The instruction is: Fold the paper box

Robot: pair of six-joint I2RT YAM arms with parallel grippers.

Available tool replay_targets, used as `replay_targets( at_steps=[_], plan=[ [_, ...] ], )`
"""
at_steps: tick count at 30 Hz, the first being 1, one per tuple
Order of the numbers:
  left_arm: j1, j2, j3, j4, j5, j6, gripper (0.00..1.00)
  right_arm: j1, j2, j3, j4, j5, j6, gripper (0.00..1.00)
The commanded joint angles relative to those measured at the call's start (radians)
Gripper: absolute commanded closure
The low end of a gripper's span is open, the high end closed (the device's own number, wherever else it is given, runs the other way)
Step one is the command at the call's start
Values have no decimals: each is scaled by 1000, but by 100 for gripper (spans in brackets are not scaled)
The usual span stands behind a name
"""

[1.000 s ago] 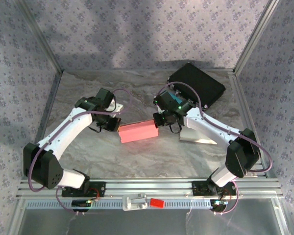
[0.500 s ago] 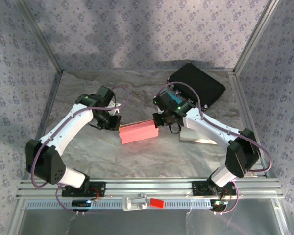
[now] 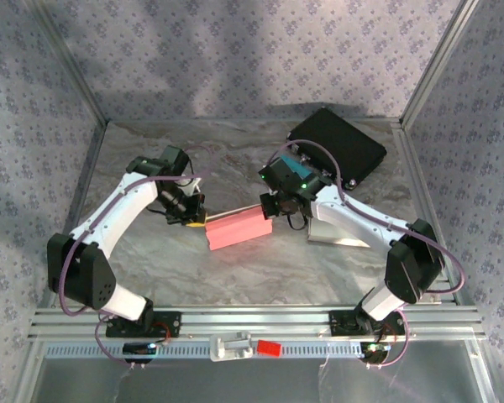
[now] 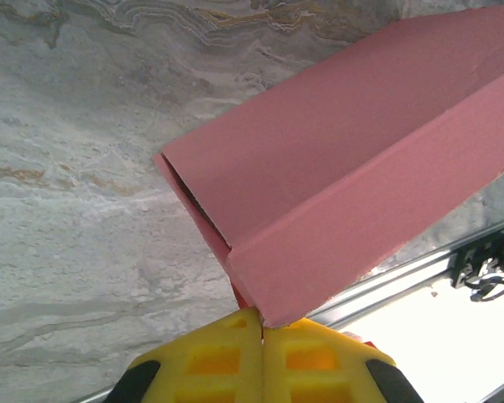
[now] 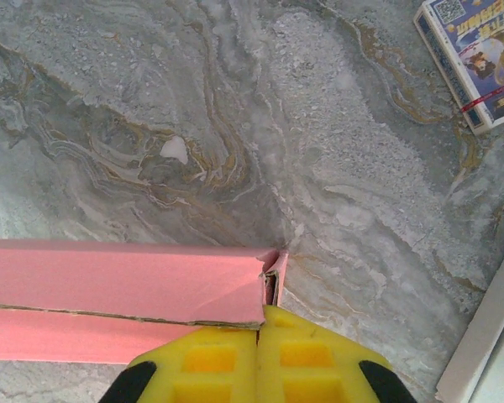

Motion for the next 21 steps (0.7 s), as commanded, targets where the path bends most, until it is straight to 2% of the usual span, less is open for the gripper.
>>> replay_targets(
  at_steps=[1,10,21],
  plan=[
    [1,7,6,19,107,-32,100,31,46,-11,-80,-38,23,100],
    [17,15,-6,17,160,-39,100,31,49,-11,-83,-31,31,100],
    [17,4,-50,45,174,-38,100,29,50,-9,-85,-31,31,100]
  ],
)
